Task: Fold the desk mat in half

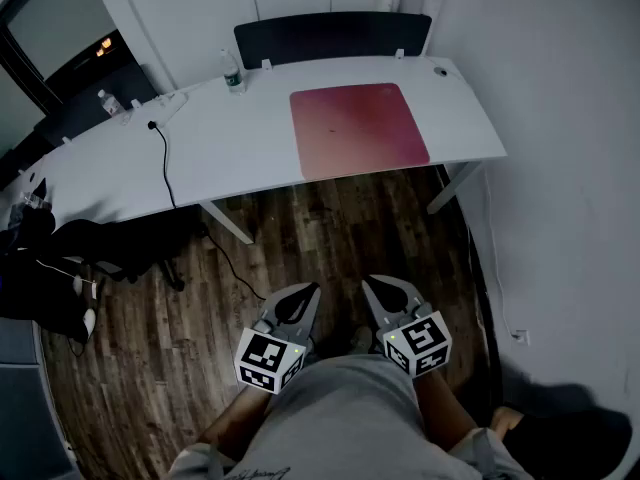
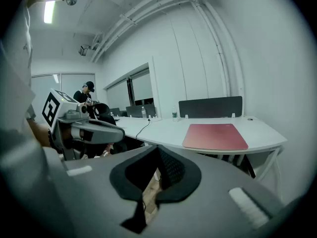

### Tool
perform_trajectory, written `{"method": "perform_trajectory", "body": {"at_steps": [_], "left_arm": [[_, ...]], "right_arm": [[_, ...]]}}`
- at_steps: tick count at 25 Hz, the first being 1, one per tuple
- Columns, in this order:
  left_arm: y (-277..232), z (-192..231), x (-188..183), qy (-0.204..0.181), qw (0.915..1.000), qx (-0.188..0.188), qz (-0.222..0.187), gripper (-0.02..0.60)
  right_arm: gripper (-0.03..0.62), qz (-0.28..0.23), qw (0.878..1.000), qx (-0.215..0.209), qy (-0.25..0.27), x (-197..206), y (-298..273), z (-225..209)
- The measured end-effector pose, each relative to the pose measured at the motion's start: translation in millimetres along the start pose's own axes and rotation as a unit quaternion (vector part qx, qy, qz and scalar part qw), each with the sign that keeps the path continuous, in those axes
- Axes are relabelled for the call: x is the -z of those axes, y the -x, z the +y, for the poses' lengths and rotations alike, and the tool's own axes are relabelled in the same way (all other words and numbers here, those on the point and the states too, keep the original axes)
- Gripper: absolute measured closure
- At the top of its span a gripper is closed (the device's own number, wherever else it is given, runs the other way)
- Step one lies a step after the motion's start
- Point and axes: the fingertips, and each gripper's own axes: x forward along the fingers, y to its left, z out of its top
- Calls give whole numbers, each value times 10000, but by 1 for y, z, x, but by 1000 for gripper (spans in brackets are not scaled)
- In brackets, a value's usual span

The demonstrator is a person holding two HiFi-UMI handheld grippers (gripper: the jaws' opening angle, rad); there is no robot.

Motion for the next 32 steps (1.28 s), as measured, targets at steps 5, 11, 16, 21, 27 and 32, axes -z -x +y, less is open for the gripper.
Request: {"method": "perform_trajectory", "body": {"at_steps": [5, 11, 16, 21, 27, 32], "left_arm": [[0, 4, 0, 30, 10000, -86, -26, 565], [2, 11, 1, 79, 9999, -103, -49, 566], [10, 22, 0, 155, 9997, -112, -140, 565], [25, 36, -1, 133, 9997, -93, -198, 565], [49, 51, 5, 24, 9998, 73, -176, 565], [58, 61, 11, 12, 9997, 194, -138, 565]], "right_arm": [[589, 32, 9999, -71, 73, -2, -6, 1], [589, 69, 9999, -53, 77, -2, -10, 1], [588, -83, 9996, 2, -268, -7, -14, 3], [588, -139, 9997, 90, -186, -13, -20, 20], [588, -185, 9996, 218, -21, -15, -30, 45], [588, -136, 9996, 258, -18, -10, -38, 64]]}}
